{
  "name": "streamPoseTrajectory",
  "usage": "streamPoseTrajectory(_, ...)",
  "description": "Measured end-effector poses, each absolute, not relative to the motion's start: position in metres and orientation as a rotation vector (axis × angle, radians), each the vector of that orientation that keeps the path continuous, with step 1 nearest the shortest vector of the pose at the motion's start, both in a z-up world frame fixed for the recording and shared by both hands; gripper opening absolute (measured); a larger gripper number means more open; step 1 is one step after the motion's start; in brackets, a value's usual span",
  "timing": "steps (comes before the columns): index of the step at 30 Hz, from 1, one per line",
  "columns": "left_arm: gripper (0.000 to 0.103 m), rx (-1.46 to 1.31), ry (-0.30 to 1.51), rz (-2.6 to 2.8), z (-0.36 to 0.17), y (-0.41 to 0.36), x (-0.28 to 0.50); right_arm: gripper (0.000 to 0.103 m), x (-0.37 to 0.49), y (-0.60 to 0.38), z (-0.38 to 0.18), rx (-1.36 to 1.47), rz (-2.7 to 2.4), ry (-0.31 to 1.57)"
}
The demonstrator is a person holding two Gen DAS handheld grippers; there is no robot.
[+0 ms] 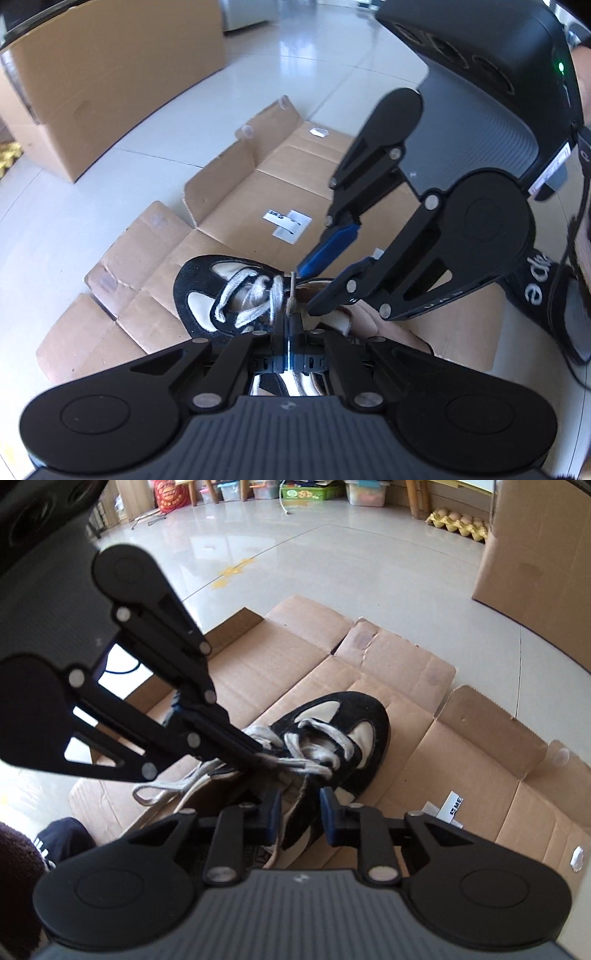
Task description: Lace up shoes with both hands
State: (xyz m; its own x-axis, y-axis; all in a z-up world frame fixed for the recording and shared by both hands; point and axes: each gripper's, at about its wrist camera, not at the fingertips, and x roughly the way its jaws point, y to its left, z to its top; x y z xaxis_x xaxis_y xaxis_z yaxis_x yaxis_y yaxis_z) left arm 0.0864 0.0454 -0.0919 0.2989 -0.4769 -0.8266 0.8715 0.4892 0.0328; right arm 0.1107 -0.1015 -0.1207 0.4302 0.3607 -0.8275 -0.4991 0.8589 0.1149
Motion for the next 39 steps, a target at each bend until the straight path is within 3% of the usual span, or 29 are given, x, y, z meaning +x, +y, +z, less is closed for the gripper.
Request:
streamPoseTrajectory(9,0.0,0.549,0.943,-0.922,-0.101,0.038,0.085,0.009,0.12,-0.133,-0.132,0.203,0.485,1.077)
streamPoseTrajectory(18,0.0,0.526,0.978,-0.903,-0.109,0.032,0.092,0.009,0.126,-0.158,-0.149,0.509,0.468,1.131)
streamPoseTrajectory(39,0.0,0.616,0.965,-0.941,-0.112,0.015,0.097,0.011,0.124,-0.156,-0.141,0.407,0.523,1.1)
